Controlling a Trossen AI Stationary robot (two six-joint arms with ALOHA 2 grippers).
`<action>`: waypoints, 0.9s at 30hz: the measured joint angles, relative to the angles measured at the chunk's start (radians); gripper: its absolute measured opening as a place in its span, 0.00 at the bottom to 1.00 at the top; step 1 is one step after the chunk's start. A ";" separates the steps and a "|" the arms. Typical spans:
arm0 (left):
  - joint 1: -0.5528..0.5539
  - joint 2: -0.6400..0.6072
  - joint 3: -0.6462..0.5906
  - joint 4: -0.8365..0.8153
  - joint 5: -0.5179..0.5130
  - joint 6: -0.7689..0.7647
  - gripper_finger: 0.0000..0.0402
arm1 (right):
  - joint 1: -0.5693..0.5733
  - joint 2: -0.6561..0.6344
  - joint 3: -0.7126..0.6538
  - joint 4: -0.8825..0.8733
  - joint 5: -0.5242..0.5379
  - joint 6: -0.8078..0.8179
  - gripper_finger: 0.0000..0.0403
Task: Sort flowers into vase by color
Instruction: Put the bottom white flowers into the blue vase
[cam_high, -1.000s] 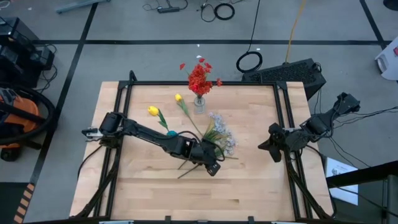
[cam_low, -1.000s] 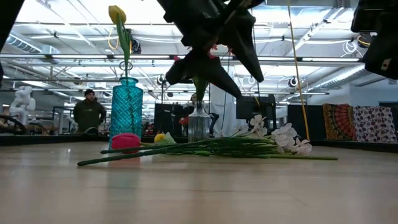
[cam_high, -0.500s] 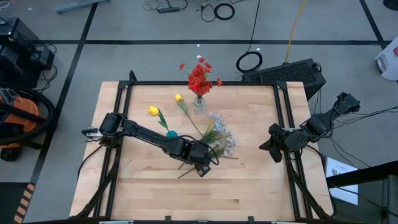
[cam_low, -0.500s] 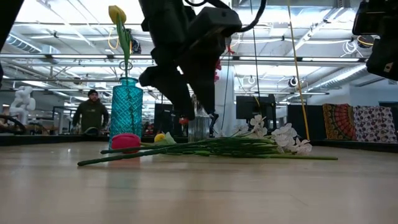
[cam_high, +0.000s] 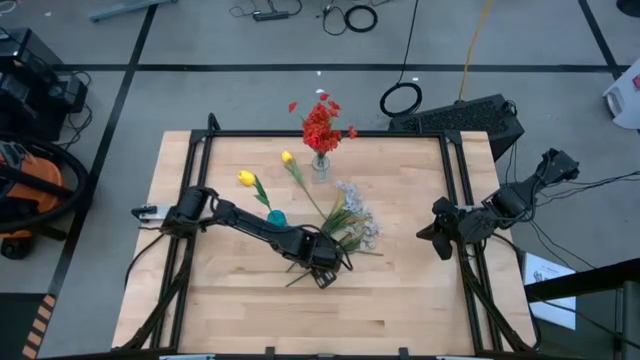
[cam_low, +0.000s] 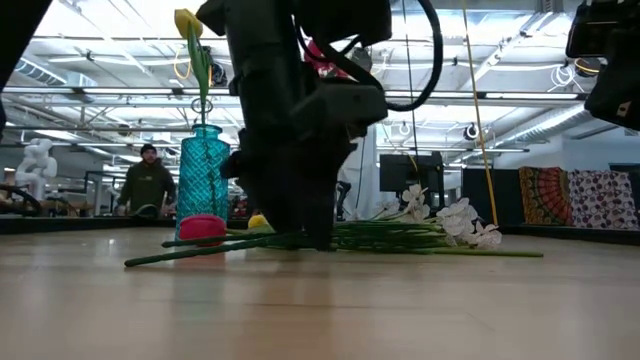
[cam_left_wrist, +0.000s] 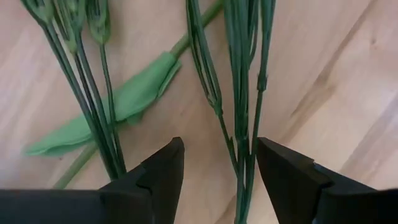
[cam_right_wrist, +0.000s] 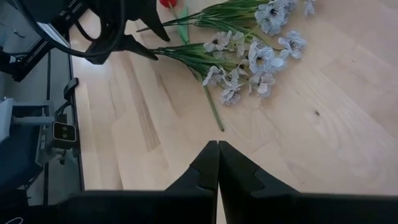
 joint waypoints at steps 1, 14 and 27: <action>0.000 0.005 0.001 0.006 0.000 -0.001 0.49 | 0.000 0.000 0.000 -0.002 0.003 0.000 0.00; 0.004 0.005 0.000 0.024 0.119 0.031 0.03 | 0.000 0.000 0.000 -0.021 0.052 -0.011 0.00; -0.031 -0.163 0.000 0.180 0.029 0.064 0.02 | 0.000 0.000 0.000 -0.065 0.053 -0.001 0.00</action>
